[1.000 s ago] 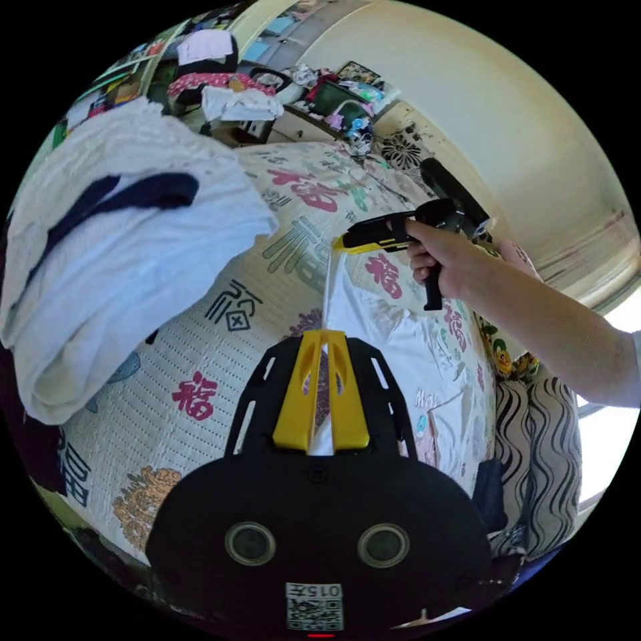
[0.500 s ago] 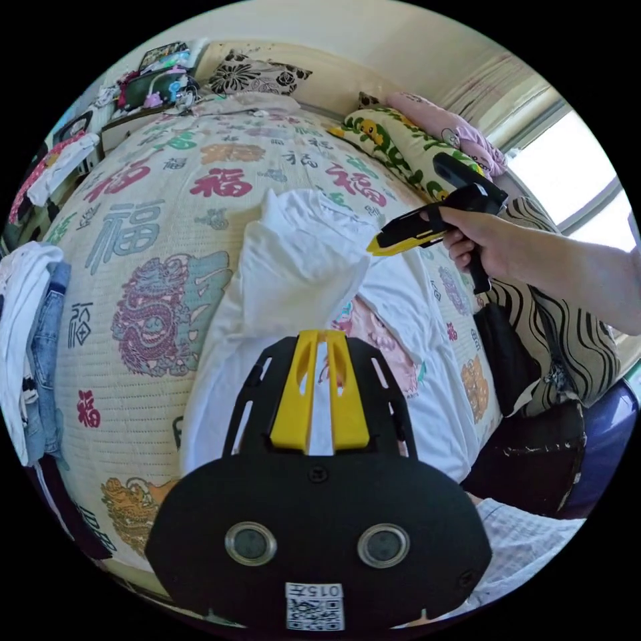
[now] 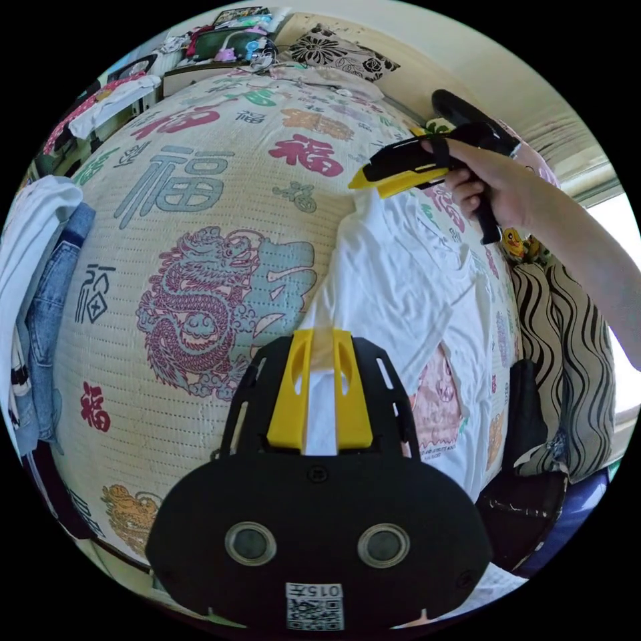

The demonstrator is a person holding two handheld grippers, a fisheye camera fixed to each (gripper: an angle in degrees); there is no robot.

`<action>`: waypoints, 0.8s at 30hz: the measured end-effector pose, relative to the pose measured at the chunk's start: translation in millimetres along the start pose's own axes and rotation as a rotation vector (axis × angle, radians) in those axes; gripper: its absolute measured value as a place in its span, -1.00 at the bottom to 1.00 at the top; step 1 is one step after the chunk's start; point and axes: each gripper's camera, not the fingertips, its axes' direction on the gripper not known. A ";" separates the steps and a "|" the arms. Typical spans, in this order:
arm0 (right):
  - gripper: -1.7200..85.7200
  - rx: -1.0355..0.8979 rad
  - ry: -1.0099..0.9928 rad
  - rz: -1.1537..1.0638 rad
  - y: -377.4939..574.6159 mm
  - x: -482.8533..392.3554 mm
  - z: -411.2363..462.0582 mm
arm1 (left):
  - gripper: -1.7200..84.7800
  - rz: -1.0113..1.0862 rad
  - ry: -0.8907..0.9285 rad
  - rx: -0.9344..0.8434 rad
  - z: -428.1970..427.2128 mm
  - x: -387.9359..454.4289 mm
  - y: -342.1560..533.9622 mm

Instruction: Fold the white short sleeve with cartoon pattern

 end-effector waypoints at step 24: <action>-0.77 0.065 0.072 0.066 136.9 51.1 -32.3 | -0.79 0.247 0.084 -0.066 -5.0 85.4 -19.0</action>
